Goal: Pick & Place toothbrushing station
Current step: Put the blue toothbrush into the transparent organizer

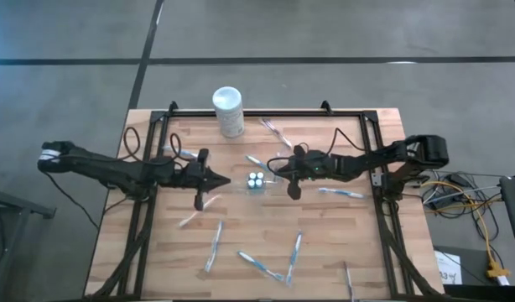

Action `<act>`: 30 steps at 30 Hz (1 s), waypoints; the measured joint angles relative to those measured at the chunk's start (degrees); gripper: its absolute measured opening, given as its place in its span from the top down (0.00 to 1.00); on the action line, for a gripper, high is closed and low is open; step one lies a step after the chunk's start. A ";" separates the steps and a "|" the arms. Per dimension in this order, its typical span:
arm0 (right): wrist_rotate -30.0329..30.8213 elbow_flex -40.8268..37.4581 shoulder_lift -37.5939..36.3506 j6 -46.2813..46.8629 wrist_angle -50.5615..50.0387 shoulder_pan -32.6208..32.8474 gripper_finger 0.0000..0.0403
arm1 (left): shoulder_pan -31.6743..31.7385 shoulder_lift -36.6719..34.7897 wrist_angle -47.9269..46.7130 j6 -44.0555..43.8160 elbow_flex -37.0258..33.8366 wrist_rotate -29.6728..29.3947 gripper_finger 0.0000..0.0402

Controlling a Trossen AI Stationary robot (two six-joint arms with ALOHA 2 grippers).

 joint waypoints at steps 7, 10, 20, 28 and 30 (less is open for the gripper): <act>0.16 -0.02 0.49 0.02 -0.25 0.22 0.97 | 0.00 -0.79 -0.03 -0.15 -0.10 -0.14 0.98; -0.23 -0.02 0.39 -0.01 -0.55 0.17 0.96 | 0.00 -0.79 -0.06 -0.47 -0.10 -0.26 0.98; -0.34 -0.02 0.63 2.59 -2.22 0.20 0.71 | 0.00 -0.79 -0.19 -2.34 -0.10 -0.27 0.97; -0.40 -0.04 0.28 2.79 -1.62 0.20 0.54 | -0.02 -1.38 -0.49 -1.66 -0.10 -0.39 0.97; -0.41 -0.04 0.01 3.26 -1.45 0.20 0.52 | 0.00 -1.86 -1.17 -1.25 -0.07 -0.39 0.97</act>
